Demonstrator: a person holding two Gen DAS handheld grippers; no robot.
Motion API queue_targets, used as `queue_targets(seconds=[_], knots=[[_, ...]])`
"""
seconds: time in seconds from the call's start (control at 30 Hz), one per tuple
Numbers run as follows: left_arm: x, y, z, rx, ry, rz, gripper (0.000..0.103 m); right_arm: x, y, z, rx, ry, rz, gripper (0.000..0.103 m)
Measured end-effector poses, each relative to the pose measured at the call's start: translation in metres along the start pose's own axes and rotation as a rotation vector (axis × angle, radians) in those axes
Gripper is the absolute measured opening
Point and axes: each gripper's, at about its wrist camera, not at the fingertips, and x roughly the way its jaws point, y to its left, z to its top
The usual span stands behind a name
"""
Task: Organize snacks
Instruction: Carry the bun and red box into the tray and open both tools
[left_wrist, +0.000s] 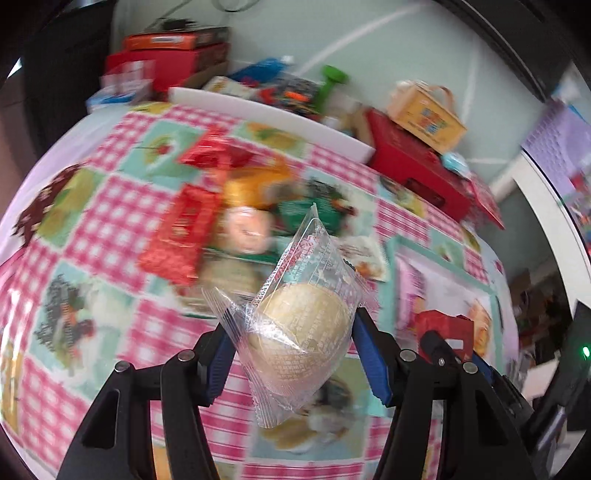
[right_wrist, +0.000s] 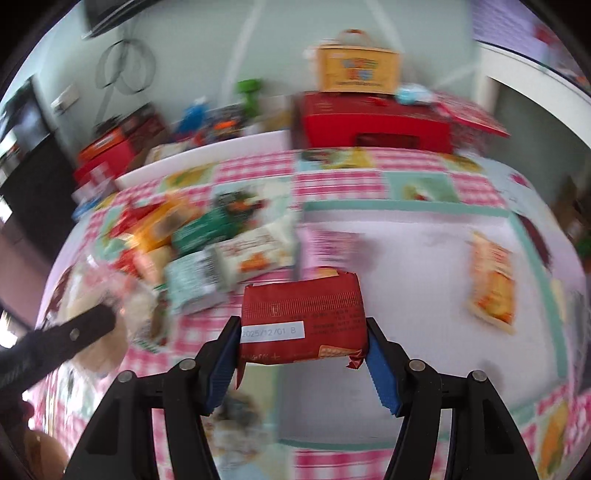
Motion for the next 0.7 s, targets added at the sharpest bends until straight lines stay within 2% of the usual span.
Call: queue_targets(seconds=[0.2, 0.33, 0.47, 0.7], knots=[[0.015, -0.056, -0.012, 0.127, 0.045, -0.088, 0.063, 0.000, -0.065, -0.002, 0.178, 0.046, -0.130, 0.067], [0.026, -0.089, -0.023, 0.217, 0.073, -0.144, 0.063, 0.000, -0.102, -0.008, 0.274, 0.065, -0.181, 0.067], [0.037, -0.114, -0.031, 0.263, 0.105, -0.222, 0.063, -0.004, -0.133, -0.015, 0.353, 0.070, -0.227, 0.067], [0.060, -0.141, -0.047, 0.336, 0.147, -0.247, 0.063, -0.006, -0.168, -0.023, 0.440, 0.076, -0.257, 0.067]])
